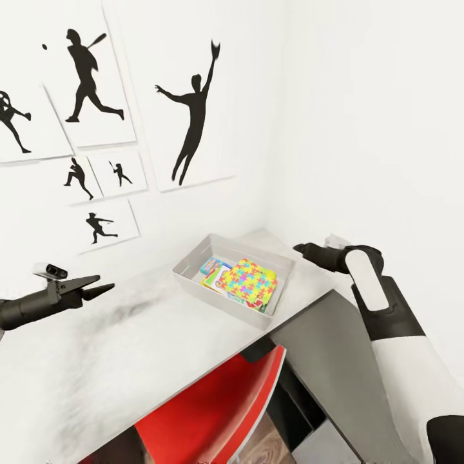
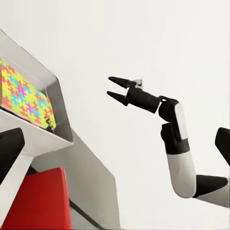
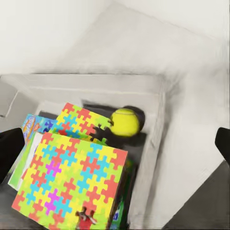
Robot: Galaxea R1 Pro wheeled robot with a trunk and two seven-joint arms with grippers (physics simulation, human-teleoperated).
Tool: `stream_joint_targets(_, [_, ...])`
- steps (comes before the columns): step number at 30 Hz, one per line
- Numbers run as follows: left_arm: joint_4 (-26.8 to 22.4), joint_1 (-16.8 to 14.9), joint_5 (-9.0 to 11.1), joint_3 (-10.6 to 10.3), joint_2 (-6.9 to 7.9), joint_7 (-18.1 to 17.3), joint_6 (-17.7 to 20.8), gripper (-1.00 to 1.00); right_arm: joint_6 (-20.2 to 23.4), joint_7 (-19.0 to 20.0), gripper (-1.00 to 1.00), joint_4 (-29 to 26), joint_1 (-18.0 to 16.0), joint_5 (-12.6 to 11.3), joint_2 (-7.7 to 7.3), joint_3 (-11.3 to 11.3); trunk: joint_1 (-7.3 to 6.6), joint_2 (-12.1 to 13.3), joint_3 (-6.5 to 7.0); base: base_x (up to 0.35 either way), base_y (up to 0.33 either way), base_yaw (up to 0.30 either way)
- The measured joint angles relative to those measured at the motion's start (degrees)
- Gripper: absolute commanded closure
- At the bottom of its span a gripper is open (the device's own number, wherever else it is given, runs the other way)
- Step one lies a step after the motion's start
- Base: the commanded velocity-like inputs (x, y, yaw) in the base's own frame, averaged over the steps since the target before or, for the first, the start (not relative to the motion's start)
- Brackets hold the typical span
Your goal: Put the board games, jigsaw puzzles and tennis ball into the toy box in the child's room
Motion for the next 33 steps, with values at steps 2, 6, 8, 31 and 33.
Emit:
stream_joint_targets(2, [2.2,1.3,-0.1,0.0,0.82,-1.6,-0.5,-1.00,0.0,0.1,-1.00,-2.5,3.3,-1.2,-1.00,-1.4,-0.01,0.0,0.18,-0.040,0.000,-0.088])
stream_joint_targets(6, [5.0,5.8,0.1,0.0,2.54,-5.9,-2.8,-1.00,-0.4,3.1,-1.00,-9.3,12.5,-2.9,-3.18,-6.1,-0.02,0.0,0.53,-0.015,0.000,-0.094])
stream_joint_targets(8, [4.8,7.4,0.4,0.1,3.22,-7.4,-3.7,-1.00,-0.6,6.7,-1.00,-11.5,16.7,-3.5,-3.50,-8.8,-0.02,0.0,0.71,-0.007,0.000,-0.097])
stream_joint_targets(31, [3.6,9.2,0.6,0.4,5.05,-7.5,-4.7,-1.00,-6.2,44.6,-1.00,-13.8,38.8,-4.2,-3.66,-26.4,-0.01,0.0,2.42,-0.045,0.018,-0.075])
stream_joint_targets(33, [3.6,9.2,0.6,0.4,5.18,-7.5,-4.7,-1.00,-6.2,45.0,-1.00,-13.7,38.9,-4.2,-3.77,-26.4,-0.01,0.0,2.43,0.000,0.000,-0.003])
